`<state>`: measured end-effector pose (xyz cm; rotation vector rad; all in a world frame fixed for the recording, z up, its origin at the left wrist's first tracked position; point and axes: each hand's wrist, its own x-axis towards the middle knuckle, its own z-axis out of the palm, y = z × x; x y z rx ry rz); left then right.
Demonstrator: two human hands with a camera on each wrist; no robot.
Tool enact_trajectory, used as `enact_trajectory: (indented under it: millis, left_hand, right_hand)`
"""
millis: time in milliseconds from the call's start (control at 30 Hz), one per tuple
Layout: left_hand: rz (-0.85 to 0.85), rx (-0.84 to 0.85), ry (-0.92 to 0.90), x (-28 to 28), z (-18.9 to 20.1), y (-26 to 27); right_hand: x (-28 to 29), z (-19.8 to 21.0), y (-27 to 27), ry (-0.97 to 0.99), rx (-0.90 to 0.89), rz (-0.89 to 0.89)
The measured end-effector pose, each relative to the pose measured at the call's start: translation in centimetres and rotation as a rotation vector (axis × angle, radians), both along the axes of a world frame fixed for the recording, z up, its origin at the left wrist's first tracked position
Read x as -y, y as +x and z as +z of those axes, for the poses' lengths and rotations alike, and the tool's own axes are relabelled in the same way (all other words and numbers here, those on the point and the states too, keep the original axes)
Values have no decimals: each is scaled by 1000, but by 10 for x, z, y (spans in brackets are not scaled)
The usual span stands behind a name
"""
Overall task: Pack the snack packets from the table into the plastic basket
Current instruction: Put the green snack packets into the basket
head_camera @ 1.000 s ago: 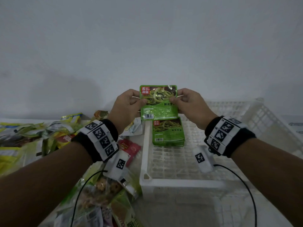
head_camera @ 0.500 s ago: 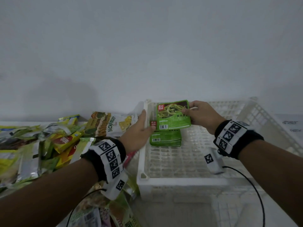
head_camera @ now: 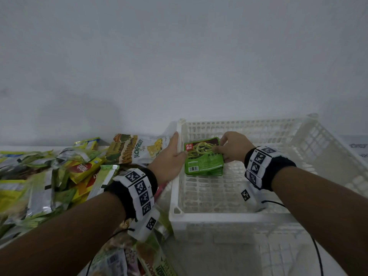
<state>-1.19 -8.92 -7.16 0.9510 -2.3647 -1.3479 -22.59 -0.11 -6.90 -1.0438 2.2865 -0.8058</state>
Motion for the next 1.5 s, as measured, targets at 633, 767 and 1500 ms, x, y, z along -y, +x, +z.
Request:
enact_trajectory:
  millis: [633, 767, 1500]
  left_hand:
    - [-10, 39, -21, -1, 2, -2]
    - [-5, 46, -37, 0, 0, -2]
    - [93, 7, -232, 11, 33, 31]
  right_hand:
    - [12, 1, 6, 196, -576, 606]
    - [19, -2, 12, 276, -637, 636]
    - [12, 56, 36, 12, -759, 514]
